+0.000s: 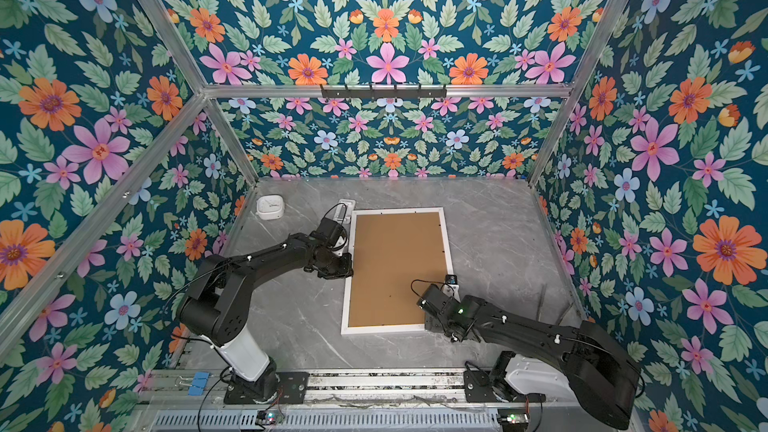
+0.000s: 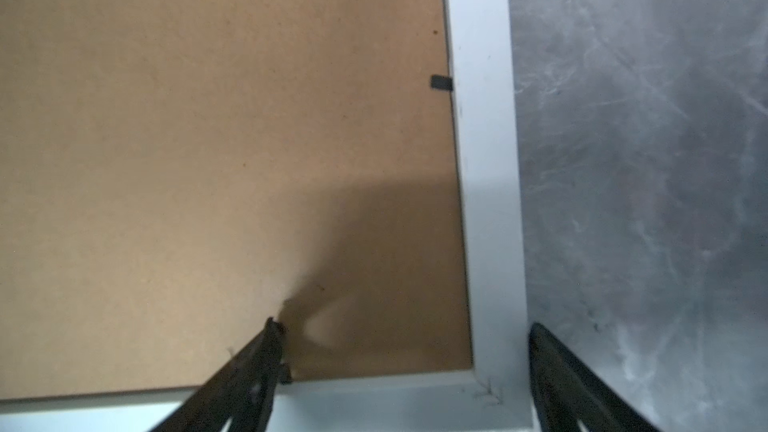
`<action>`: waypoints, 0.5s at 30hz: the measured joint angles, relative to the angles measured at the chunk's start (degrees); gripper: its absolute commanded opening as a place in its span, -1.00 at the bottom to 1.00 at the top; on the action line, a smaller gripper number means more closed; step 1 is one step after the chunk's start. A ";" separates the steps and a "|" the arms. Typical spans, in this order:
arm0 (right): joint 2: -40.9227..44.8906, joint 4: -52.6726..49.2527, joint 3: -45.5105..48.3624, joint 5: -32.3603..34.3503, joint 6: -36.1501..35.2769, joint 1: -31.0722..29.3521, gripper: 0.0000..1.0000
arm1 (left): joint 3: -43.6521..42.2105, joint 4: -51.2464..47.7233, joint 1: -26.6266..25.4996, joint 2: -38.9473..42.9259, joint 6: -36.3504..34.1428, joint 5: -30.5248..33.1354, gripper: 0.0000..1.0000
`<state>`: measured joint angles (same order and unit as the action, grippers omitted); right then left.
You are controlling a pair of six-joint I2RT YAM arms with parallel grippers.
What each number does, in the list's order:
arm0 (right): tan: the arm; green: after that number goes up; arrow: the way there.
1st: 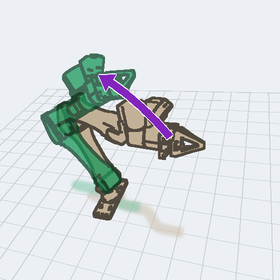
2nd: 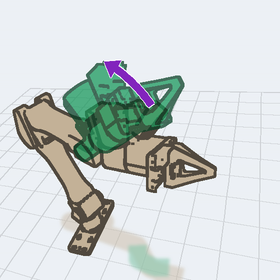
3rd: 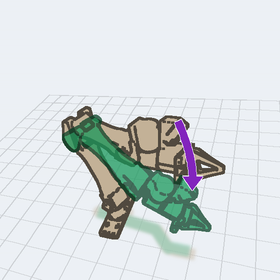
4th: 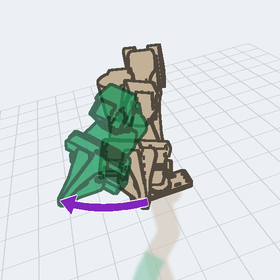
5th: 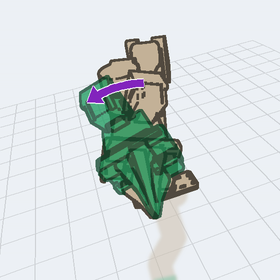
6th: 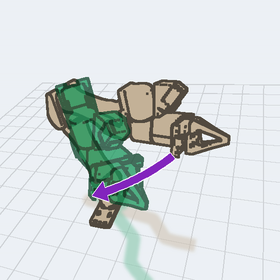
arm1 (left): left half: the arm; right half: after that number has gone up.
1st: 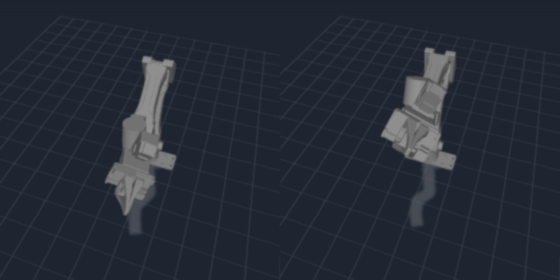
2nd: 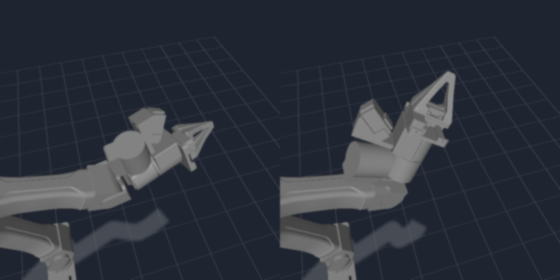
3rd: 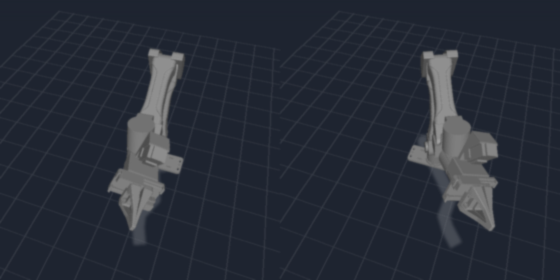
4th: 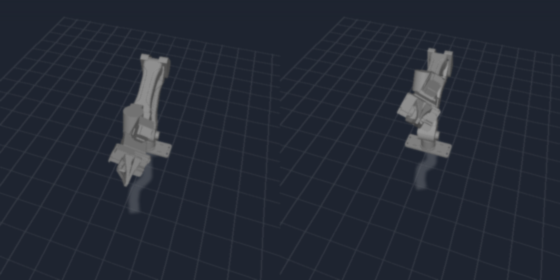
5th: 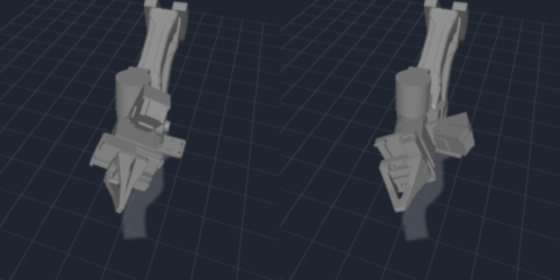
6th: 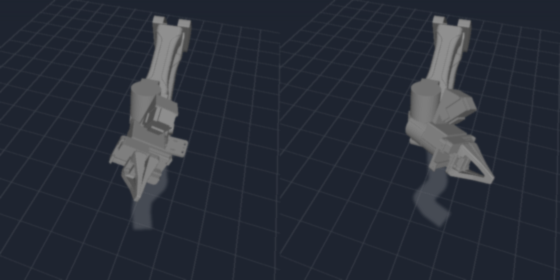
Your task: Put the photo into the frame
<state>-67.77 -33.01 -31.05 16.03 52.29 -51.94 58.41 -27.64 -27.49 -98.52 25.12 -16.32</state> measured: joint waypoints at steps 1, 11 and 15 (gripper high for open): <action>-0.26 -0.11 -0.35 0.04 -0.02 0.11 0.80 | -0.02 0.02 0.00 0.02 0.00 0.00 -0.53; 7.91 -1.33 -4.20 -4.07 -4.98 6.97 0.82 | 2.34 -5.22 0.13 0.02 -0.22 -0.13 -0.14; 8.39 -1.64 -7.06 -10.51 -9.16 13.92 0.82 | 4.39 -7.87 0.92 0.96 -0.26 -0.94 -0.10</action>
<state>-59.37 -34.65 -38.11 5.52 43.13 -38.02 62.81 -35.51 -26.57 -97.56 24.86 -17.26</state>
